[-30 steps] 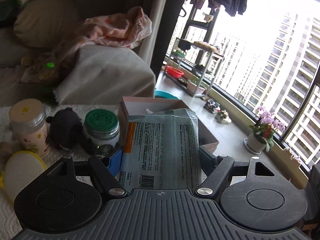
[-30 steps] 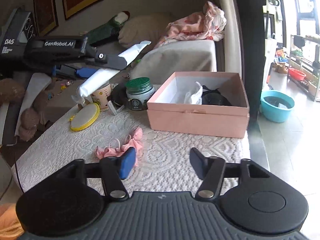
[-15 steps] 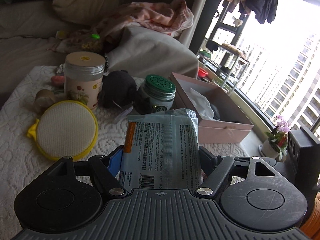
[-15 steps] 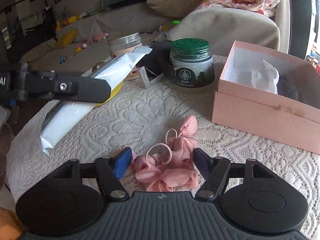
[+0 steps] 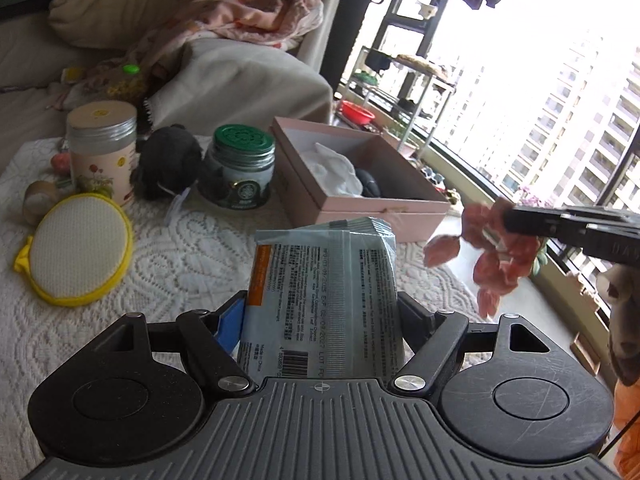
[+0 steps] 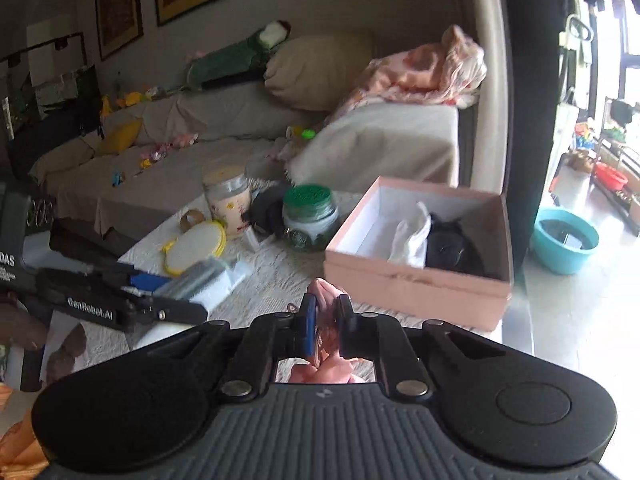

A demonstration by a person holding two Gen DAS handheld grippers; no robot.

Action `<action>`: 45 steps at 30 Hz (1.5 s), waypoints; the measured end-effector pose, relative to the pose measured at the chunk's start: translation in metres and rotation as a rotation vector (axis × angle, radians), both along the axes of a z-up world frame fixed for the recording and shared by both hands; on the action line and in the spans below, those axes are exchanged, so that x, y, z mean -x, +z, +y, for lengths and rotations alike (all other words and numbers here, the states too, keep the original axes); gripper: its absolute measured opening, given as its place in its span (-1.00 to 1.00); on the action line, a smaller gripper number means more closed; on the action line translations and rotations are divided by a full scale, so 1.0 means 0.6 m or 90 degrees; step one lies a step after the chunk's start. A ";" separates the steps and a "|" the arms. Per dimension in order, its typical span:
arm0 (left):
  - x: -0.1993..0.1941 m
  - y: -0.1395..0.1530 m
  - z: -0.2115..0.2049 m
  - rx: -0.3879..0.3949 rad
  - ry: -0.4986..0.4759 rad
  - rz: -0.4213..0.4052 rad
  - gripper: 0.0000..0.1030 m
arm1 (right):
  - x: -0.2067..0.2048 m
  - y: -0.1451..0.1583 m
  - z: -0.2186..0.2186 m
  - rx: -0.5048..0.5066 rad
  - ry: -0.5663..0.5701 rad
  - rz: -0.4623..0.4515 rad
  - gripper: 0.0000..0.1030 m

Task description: Organize soft objects

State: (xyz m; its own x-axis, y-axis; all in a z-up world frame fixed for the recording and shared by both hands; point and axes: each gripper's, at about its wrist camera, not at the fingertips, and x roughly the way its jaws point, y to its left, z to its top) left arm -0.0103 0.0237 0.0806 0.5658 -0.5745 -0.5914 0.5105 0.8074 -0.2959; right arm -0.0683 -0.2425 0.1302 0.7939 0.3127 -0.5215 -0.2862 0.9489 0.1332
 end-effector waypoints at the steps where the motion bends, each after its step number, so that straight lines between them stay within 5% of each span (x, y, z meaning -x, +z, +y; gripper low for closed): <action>1: 0.002 0.008 -0.012 -0.002 -0.010 -0.009 0.58 | 0.006 0.015 -0.012 -0.009 -0.005 -0.015 -0.80; 8: -0.045 0.069 -0.095 -0.025 -0.039 -0.081 0.58 | -0.019 0.113 -0.076 -0.038 -0.045 -0.115 -0.81; 14: -0.178 0.088 -0.191 -0.023 -0.037 -0.139 0.59 | -0.135 0.179 -0.101 -0.035 -0.077 -0.151 -0.80; 18: -0.284 0.021 -0.241 -0.021 -0.024 -0.063 0.57 | -0.234 0.163 -0.103 -0.021 -0.096 -0.125 -0.78; 22: -0.292 -0.008 -0.237 -0.024 -0.033 -0.071 0.49 | -0.315 0.098 -0.107 -0.033 -0.126 -0.054 0.06; 30: -0.223 0.049 -0.073 0.006 0.031 -0.158 0.49 | -0.367 -0.001 -0.098 -0.058 -0.152 0.046 0.12; 35: -0.189 0.049 0.100 0.013 0.188 -0.184 0.49 | -0.331 -0.015 -0.017 0.016 -0.111 0.016 0.28; 39: -0.183 0.029 0.229 0.029 0.314 -0.146 0.49 | -0.280 -0.017 0.075 0.077 -0.044 -0.052 0.52; 42: -0.174 -0.005 0.284 0.051 0.330 -0.096 0.49 | -0.253 -0.029 0.150 0.119 0.027 -0.070 0.59; 45: -0.167 -0.049 0.309 0.087 0.316 -0.044 0.49 | -0.248 -0.057 0.217 0.117 0.099 -0.029 0.60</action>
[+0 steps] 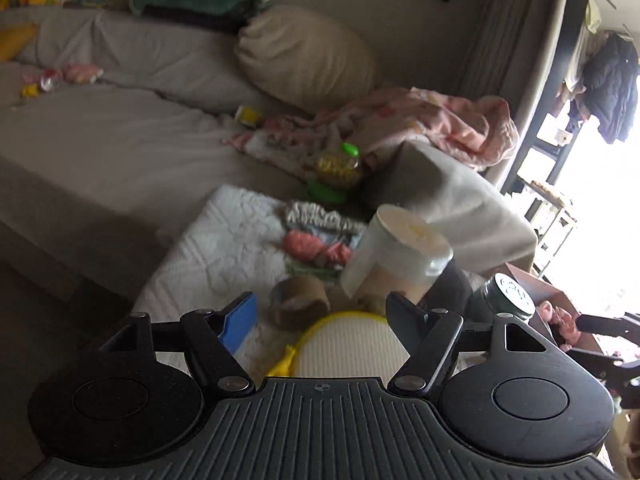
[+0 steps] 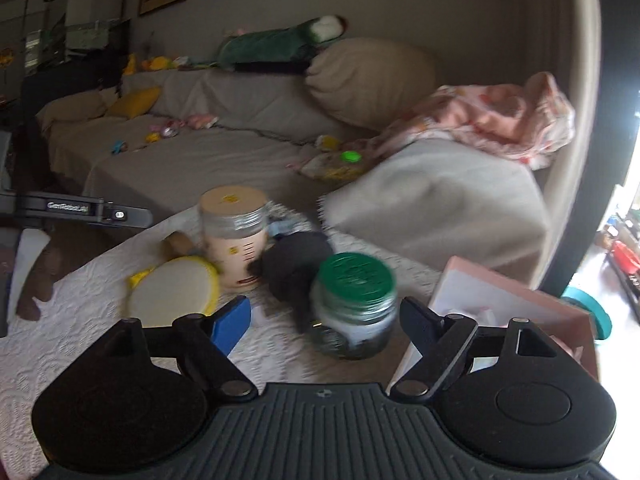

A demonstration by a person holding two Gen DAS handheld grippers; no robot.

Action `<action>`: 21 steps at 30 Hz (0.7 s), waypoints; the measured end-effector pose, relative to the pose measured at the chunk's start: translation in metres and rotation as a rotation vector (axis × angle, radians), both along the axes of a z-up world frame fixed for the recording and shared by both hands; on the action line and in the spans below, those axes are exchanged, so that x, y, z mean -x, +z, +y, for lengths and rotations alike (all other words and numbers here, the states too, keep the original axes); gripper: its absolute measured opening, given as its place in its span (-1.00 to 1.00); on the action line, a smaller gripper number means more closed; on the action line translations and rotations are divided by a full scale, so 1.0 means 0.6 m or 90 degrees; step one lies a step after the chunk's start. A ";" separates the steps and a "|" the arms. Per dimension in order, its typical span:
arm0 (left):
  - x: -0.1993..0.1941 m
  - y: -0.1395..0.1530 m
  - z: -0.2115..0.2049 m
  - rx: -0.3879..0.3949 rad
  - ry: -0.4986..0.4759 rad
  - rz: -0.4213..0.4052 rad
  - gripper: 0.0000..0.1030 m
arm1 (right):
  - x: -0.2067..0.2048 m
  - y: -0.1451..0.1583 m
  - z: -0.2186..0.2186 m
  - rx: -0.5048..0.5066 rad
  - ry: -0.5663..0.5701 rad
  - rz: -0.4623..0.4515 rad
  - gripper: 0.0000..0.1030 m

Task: Organize soft objects
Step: 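Grasp the yellow-rimmed round mesh pad by its rim with the left gripper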

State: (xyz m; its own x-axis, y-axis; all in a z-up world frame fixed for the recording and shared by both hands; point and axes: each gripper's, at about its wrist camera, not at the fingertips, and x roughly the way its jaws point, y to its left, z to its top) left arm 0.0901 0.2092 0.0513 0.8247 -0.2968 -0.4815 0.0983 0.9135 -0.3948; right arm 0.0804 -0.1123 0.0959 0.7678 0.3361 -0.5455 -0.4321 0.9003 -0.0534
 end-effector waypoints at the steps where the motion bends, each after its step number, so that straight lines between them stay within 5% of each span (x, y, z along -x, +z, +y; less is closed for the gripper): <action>1: 0.002 -0.012 0.003 0.011 -0.005 0.007 0.49 | -0.001 -0.011 0.021 -0.001 0.014 0.017 0.60; 6: -0.002 -0.052 0.006 0.041 -0.021 0.032 0.49 | -0.014 -0.054 0.102 -0.023 0.045 0.079 0.57; 10: -0.019 -0.069 0.006 0.065 -0.033 0.051 0.49 | -0.032 -0.077 0.146 -0.008 0.044 0.084 -0.11; 21: -0.030 -0.079 -0.004 0.117 -0.083 0.038 0.51 | -0.050 -0.127 0.167 -0.025 0.034 0.105 -0.18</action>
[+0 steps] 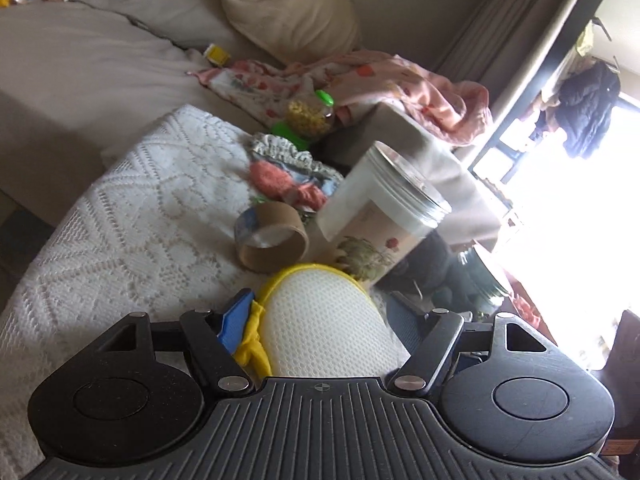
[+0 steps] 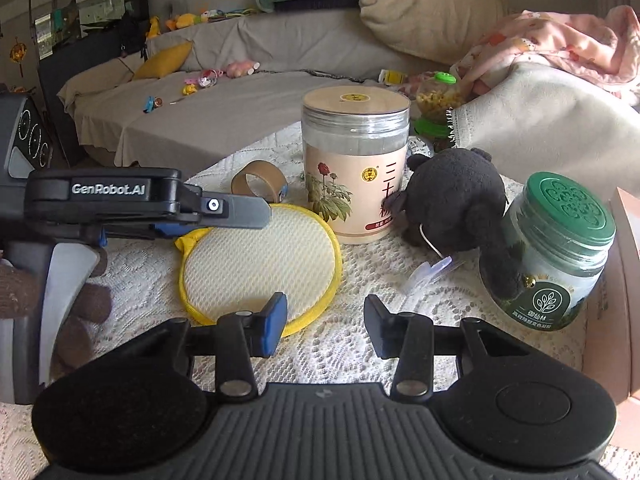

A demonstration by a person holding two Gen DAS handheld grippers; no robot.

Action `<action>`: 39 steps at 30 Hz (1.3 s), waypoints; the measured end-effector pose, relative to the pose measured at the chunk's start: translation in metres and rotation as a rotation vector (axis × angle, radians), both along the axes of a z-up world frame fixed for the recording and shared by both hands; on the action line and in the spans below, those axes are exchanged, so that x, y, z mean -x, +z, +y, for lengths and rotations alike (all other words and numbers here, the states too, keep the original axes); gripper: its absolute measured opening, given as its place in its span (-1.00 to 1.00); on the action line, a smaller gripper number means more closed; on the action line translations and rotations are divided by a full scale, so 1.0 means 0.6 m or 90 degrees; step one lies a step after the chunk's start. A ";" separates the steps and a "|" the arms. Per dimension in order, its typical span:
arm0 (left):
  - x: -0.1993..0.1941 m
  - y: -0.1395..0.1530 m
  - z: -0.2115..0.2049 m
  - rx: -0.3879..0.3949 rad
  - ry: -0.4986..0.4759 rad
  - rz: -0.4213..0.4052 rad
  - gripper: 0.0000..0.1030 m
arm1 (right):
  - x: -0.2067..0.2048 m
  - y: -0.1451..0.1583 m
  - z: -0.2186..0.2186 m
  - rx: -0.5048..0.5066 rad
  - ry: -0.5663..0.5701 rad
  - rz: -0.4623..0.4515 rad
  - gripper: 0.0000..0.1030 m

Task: Organize soft objects
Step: 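Grasp the yellow-rimmed round mesh pad by its rim with the left gripper, then grasp the brown tape roll with the right gripper while left gripper holds the pad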

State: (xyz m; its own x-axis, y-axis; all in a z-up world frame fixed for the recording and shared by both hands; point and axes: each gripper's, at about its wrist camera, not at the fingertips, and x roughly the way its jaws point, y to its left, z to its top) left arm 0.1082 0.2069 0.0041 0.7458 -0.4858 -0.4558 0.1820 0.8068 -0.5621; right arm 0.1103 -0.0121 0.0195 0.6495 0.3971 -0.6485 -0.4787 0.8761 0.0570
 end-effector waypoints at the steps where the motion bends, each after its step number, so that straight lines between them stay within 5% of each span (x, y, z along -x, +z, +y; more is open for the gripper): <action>1: 0.006 0.004 -0.002 -0.004 -0.004 -0.010 0.51 | 0.002 -0.003 0.000 0.000 -0.001 -0.007 -0.18; 7: 0.024 0.011 -0.004 0.107 -0.104 -0.020 0.48 | 0.024 -0.015 -0.001 0.013 0.000 -0.047 -0.16; 12: 0.019 0.005 -0.035 0.042 -0.089 -0.022 0.41 | 0.019 -0.016 -0.007 -0.003 -0.002 -0.033 -0.16; 14: 0.014 0.001 -0.033 0.042 -0.070 -0.018 0.06 | 0.019 -0.017 -0.008 -0.003 -0.002 -0.033 -0.16; 16: 0.011 -0.002 -0.030 0.035 -0.052 -0.002 -0.61 | 0.019 -0.017 -0.009 -0.004 -0.004 -0.033 -0.13; 24: 0.025 -0.004 0.002 0.055 -0.036 -0.001 -0.63 | 0.014 -0.011 -0.009 0.007 -0.015 -0.027 0.08; 31: 0.093 0.024 0.067 -0.026 0.132 -0.103 -0.65 | 0.025 0.030 0.040 0.084 0.039 -0.128 0.08; 39: 0.113 -0.002 0.117 0.051 0.204 -0.098 -0.65 | -0.007 0.029 0.132 0.159 0.084 -0.188 0.06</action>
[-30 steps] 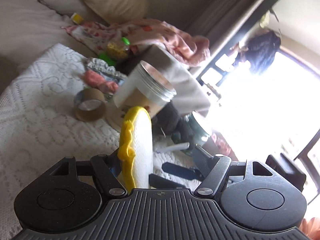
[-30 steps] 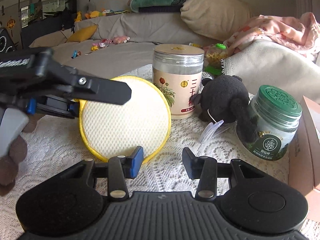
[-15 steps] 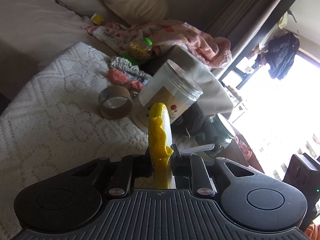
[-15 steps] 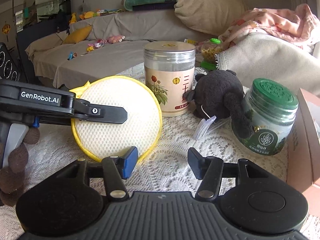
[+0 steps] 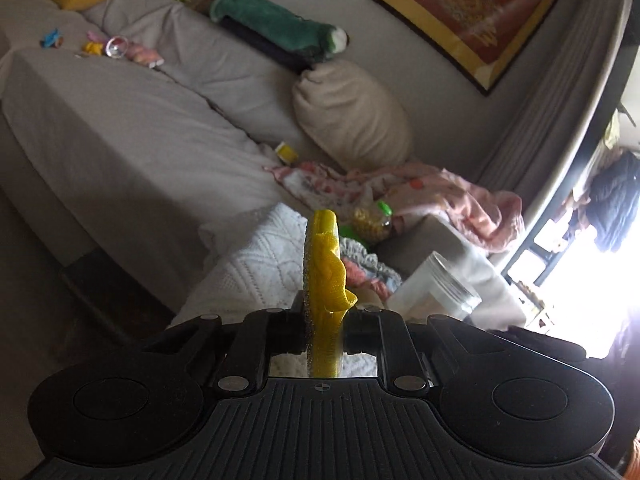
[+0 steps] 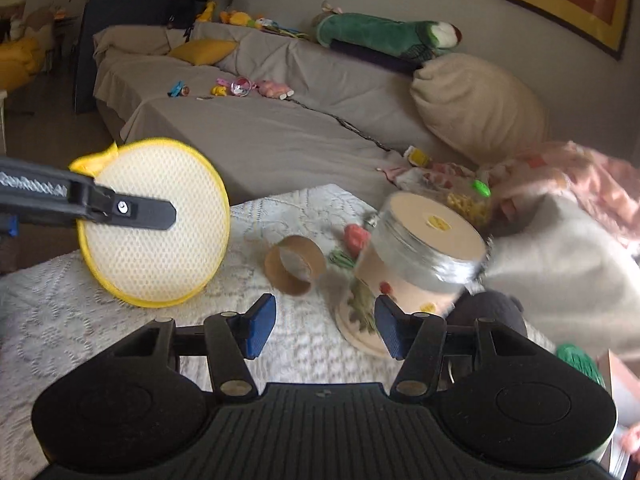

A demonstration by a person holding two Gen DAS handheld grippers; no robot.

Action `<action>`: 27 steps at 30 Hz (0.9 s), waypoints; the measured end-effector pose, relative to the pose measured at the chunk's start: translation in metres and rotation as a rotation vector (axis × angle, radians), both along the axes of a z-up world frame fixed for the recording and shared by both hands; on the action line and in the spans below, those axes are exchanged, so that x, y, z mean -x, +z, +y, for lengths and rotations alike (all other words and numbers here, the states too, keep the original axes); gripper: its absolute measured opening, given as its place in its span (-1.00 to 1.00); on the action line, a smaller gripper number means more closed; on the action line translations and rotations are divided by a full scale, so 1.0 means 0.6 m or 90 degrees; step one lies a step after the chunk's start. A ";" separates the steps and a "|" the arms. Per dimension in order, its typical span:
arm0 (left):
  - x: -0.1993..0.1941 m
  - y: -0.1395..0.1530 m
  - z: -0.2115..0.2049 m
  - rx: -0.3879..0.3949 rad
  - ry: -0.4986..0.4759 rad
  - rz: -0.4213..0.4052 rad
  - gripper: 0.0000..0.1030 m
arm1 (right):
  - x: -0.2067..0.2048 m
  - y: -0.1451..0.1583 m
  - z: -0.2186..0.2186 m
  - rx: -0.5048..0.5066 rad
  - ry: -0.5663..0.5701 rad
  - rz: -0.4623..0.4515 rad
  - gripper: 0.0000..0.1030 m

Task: Organize soft objects
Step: 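Grasp the brown tape roll with the right gripper while left gripper holds the pad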

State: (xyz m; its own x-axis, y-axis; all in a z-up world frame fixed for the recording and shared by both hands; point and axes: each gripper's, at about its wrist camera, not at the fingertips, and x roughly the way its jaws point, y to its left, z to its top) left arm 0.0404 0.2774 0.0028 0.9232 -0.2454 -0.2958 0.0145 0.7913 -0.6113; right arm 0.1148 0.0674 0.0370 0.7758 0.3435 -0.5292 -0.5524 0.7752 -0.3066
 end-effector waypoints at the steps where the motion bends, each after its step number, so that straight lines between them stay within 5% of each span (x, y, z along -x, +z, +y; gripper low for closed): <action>1: -0.002 -0.003 0.002 0.008 -0.005 0.005 -0.65 | -0.001 -0.004 0.017 0.023 0.004 -0.023 0.04; 11: -0.001 -0.012 0.013 0.038 -0.009 0.007 -0.65 | -0.014 -0.055 0.125 0.204 0.010 -0.158 -0.35; 14: -0.002 -0.012 0.013 0.035 -0.011 0.006 -0.65 | -0.023 -0.065 0.138 0.228 0.013 -0.149 -0.81; 21: -0.004 -0.010 0.011 0.032 -0.010 0.015 -0.65 | 0.006 -0.009 0.107 0.175 0.022 -0.148 -0.90; 27: -0.035 0.048 0.013 0.024 -0.012 0.021 -0.65 | -0.007 0.112 0.056 0.087 0.009 -0.135 -0.90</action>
